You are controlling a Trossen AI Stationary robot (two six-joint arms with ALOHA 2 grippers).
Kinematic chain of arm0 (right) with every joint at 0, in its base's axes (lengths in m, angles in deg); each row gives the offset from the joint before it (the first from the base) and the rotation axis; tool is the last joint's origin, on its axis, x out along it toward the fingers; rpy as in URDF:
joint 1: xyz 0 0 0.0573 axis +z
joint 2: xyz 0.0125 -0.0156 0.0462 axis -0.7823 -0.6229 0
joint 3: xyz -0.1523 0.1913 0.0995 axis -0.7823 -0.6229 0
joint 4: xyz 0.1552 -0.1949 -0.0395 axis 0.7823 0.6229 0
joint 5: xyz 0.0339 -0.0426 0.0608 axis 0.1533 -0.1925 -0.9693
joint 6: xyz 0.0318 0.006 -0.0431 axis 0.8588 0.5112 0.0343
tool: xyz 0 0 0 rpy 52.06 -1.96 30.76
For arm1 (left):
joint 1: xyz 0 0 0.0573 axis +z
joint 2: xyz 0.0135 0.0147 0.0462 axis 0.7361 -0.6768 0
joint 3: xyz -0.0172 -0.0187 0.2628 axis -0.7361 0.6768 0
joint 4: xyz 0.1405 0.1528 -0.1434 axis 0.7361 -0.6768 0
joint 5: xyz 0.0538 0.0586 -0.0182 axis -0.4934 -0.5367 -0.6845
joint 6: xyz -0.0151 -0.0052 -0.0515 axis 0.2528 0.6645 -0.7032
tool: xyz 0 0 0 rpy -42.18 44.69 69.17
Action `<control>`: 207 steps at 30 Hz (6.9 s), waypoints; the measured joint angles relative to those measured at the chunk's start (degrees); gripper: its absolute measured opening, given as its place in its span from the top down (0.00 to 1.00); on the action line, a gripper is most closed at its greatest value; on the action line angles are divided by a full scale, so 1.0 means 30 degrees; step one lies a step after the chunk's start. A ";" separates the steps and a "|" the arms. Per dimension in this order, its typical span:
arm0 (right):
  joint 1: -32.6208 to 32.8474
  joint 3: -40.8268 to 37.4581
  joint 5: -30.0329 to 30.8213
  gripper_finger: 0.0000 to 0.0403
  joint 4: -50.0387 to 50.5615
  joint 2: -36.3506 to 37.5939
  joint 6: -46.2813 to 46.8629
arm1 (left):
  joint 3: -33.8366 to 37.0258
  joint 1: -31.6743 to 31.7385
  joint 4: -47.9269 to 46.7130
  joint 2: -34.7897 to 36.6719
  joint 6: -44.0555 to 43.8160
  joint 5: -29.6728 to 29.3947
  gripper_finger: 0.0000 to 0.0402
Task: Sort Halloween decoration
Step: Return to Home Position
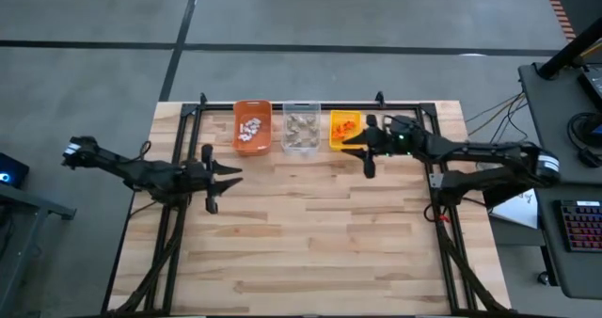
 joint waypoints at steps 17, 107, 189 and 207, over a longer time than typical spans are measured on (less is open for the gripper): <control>-0.0007 -0.5674 -0.0117 0.74 -0.3856 0.5787 0.1205 | 0.3711 0.0073 0.0654 0.6617 0.0124 -0.0044 0.77; 0.5213 -1.0096 0.7023 0.74 0.5090 1.8618 0.2645 | 0.5303 0.0226 -0.1800 0.3954 -0.2047 -0.3366 0.77; 0.3905 -1.0126 0.2601 0.74 0.4901 1.9534 0.3466 | 0.5302 0.0233 -0.1800 0.3430 -0.2047 -0.3373 0.77; 0.3905 -1.0126 0.2608 0.74 0.4888 1.9534 0.3468 | 0.5302 0.0226 -0.1800 0.3430 -0.2054 -0.3373 0.77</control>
